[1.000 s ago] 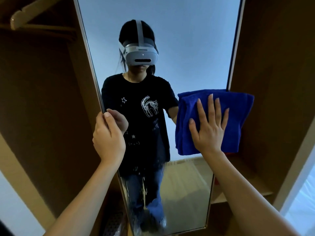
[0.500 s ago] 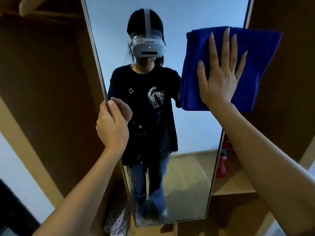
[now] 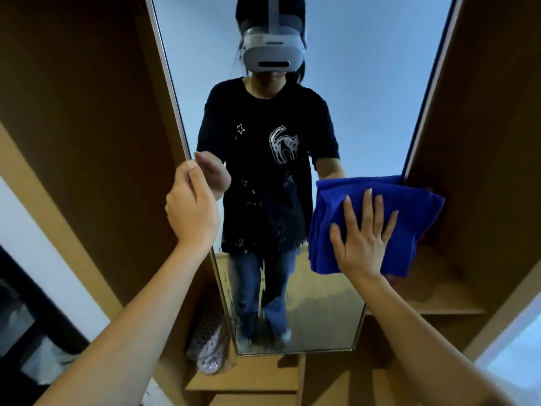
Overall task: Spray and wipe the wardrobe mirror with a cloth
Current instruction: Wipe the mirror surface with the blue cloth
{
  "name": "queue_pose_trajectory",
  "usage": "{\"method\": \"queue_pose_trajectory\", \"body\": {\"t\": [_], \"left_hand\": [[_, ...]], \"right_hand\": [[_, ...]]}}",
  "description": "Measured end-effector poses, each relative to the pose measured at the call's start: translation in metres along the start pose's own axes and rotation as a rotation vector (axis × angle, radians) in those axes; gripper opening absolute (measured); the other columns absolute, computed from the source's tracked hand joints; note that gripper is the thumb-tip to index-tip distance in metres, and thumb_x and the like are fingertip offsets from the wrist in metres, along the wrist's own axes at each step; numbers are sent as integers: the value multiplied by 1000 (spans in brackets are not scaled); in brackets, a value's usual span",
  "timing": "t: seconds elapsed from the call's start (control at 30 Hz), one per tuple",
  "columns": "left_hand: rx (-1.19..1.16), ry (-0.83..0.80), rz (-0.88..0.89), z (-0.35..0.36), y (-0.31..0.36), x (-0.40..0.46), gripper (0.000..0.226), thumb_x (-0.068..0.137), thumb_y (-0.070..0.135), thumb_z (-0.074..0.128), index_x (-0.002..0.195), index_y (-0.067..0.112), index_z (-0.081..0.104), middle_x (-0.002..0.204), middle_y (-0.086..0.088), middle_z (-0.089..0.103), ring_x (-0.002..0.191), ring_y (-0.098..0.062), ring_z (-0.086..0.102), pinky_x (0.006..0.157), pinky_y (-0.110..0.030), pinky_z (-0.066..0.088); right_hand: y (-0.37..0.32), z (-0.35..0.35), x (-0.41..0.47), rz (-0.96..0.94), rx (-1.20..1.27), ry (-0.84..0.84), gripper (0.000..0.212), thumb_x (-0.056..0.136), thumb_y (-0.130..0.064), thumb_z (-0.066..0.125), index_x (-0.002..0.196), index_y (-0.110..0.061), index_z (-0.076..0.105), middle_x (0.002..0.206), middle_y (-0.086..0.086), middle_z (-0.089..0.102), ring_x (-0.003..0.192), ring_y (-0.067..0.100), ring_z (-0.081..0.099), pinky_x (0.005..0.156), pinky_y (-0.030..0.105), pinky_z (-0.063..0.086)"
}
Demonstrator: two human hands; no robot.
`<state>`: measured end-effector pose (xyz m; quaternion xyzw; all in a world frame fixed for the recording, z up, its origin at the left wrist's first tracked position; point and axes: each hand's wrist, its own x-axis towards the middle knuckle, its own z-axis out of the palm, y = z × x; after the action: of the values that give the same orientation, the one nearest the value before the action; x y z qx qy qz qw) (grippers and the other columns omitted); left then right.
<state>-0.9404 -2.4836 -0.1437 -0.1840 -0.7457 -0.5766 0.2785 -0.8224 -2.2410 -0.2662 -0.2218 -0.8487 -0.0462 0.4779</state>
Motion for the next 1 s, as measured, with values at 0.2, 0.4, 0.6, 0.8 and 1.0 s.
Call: {"method": "queue_pose_trajectory", "body": {"t": [0.2, 0.4, 0.6, 0.8, 1.0], "left_hand": [[49, -3, -17, 7, -15, -17, 41, 105, 35, 28, 121, 11, 58, 98, 7, 61, 87, -5, 56, 65, -5, 35], [73, 0, 22, 9, -23, -16, 42, 105, 36, 28, 122, 10, 57, 102, 1, 65, 89, -7, 59, 69, -11, 41], [81, 14, 16, 11, -32, -24, 42, 105, 34, 28, 119, 9, 58, 103, -5, 67, 88, -10, 58, 72, -22, 43], [96, 20, 21, 13, -39, -28, 41, 105, 35, 29, 118, 10, 58, 97, 0, 66, 85, -8, 59, 65, -6, 39], [86, 27, 34, 16, -39, -29, 40, 105, 34, 29, 118, 9, 58, 97, 3, 63, 86, -8, 60, 68, -11, 42]], "right_hand": [[-3, -17, 27, -11, 44, 48, 60, 100, -56, 17, 154, -35, 3, 161, 7, 5, 150, 20, -6, 116, 52, -7], [-19, -46, 97, 5, 10, 277, 55, 102, -48, 29, 152, -25, 25, 158, 14, 27, 146, 30, 19, 116, 57, 8], [-8, -6, 30, -8, 16, 204, 58, 102, -50, 26, 155, -32, 10, 159, 12, 18, 148, 26, 7, 118, 53, -1], [0, 19, -33, 4, -2, 16, 59, 101, -56, 13, 153, -38, -9, 161, 2, -11, 147, 14, -21, 116, 48, -12], [-8, -6, 9, -11, 27, 35, 60, 101, -55, 16, 154, -26, 13, 159, 14, 11, 146, 30, 3, 115, 50, -10]]}}
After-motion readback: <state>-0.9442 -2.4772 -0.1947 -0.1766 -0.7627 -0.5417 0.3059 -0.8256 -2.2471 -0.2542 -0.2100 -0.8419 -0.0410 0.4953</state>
